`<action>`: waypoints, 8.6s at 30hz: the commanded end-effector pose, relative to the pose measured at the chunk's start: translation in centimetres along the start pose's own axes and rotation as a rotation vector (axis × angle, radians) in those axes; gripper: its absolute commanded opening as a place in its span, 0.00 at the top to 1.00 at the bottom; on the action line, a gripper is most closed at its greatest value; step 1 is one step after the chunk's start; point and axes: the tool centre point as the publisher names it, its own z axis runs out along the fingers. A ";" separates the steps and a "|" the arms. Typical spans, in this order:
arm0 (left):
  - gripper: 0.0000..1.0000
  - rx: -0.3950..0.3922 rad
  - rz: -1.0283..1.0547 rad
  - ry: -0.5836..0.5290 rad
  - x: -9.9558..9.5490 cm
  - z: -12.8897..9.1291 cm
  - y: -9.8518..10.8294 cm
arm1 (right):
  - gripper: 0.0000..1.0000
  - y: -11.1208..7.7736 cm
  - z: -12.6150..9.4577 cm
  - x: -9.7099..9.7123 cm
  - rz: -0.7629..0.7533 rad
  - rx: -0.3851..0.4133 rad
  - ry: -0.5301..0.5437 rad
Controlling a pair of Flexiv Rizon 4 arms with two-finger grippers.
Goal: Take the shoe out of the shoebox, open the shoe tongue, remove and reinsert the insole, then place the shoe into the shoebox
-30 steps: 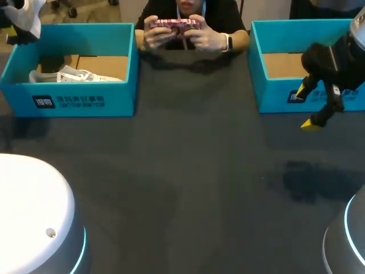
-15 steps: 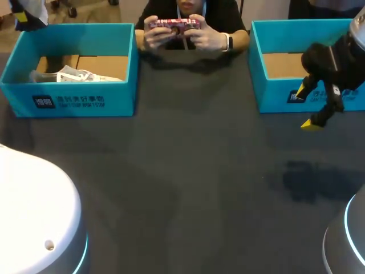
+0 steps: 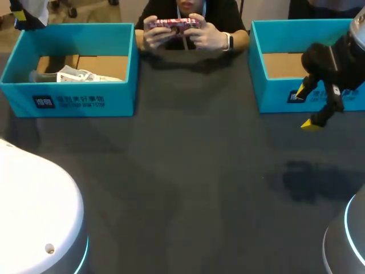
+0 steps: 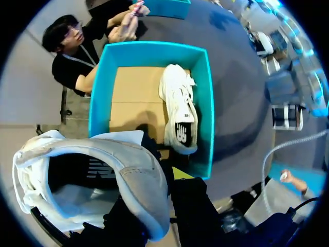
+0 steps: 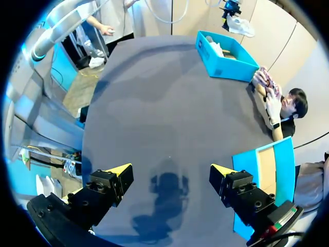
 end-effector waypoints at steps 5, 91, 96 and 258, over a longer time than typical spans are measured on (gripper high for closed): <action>1.00 -0.098 0.507 -0.112 -0.4 -0.1 1.2 | 0.00 0.0 0.1 -0.1 0.000 0.002 0.001; 1.00 -0.424 1.530 0.045 -6.6 10.4 2.5 | 0.00 0.0 0.1 -0.1 0.000 0.002 0.001; 1.00 -0.419 1.525 0.046 -7.3 11.6 1.9 | 0.00 0.0 0.1 -0.1 0.000 0.002 0.001; 1.00 -0.054 1.697 0.020 6.0 18.7 -0.1 | 0.00 0.0 0.1 -0.1 0.000 0.002 0.001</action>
